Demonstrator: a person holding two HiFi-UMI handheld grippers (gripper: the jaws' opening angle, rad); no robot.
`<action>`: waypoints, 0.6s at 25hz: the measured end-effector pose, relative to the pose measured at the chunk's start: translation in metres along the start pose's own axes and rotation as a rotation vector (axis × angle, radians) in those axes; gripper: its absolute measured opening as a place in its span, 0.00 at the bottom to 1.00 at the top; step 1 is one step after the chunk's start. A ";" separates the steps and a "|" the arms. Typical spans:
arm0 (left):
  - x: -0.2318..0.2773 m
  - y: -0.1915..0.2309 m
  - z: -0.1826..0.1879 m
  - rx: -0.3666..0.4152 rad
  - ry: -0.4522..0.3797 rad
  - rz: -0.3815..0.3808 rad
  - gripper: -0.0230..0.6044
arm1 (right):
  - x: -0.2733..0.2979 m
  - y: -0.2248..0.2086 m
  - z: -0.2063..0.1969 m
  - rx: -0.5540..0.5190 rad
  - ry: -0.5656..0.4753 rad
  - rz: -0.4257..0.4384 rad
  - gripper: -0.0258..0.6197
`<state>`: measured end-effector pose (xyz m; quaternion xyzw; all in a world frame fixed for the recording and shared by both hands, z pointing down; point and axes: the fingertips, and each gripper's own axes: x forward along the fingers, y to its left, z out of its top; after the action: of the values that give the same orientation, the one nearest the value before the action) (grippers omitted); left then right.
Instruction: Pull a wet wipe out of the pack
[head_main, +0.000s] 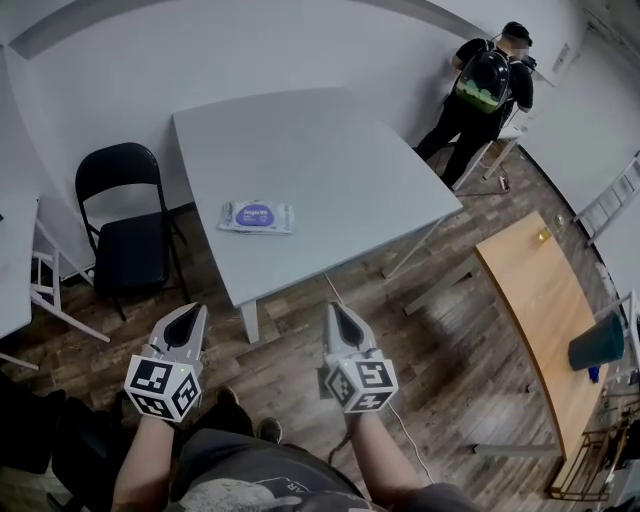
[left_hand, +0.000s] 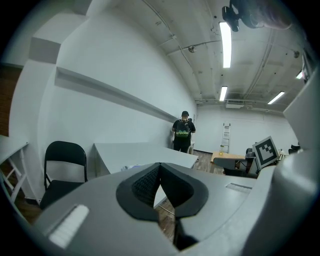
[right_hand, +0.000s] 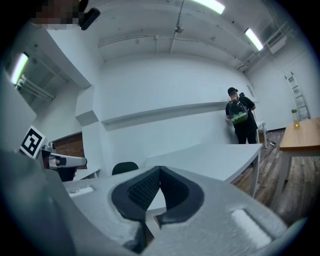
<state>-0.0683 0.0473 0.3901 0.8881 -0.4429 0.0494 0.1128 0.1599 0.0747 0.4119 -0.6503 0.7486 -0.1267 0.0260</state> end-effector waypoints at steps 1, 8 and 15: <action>0.003 0.002 0.000 -0.001 0.002 0.003 0.07 | 0.004 0.000 -0.002 -0.003 0.007 0.004 0.02; 0.038 0.018 -0.009 -0.024 0.019 -0.002 0.07 | 0.026 -0.005 -0.005 -0.010 0.026 0.004 0.02; 0.096 0.045 -0.007 -0.034 0.041 -0.043 0.07 | 0.076 -0.013 -0.006 -0.032 0.046 -0.018 0.02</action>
<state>-0.0458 -0.0518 0.4224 0.8941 -0.4223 0.0574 0.1381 0.1599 -0.0008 0.4303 -0.6545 0.7448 -0.1300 -0.0027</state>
